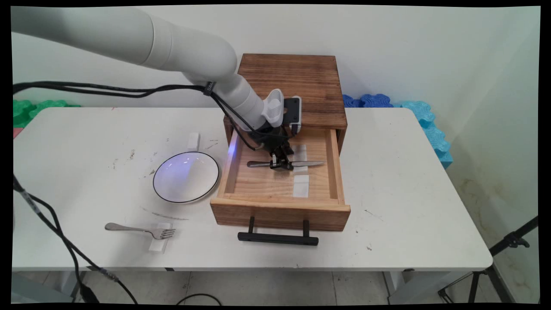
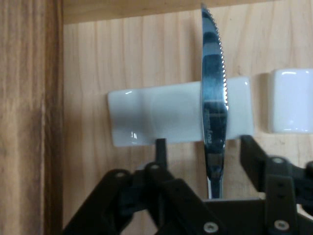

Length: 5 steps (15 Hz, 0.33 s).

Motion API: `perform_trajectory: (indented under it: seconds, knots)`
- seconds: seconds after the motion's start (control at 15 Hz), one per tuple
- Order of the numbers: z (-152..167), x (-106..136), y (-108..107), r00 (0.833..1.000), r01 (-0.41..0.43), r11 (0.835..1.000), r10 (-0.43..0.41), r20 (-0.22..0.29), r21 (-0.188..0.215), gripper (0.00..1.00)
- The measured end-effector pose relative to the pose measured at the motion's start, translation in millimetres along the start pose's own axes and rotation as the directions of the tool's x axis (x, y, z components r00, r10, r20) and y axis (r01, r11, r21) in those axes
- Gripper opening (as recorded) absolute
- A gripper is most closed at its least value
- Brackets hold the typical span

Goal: Place the picked object into the drawer

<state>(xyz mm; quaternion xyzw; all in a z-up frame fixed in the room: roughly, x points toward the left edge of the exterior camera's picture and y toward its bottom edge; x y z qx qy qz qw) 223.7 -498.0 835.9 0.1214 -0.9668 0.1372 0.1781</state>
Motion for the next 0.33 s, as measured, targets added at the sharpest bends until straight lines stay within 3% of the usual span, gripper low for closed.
perform_trajectory:
  seconds: [0.33]
  knots:
    - [2.6,0.8,0.5,1.0,-0.004,1.0,0.004,-0.009,0.001,1.0]
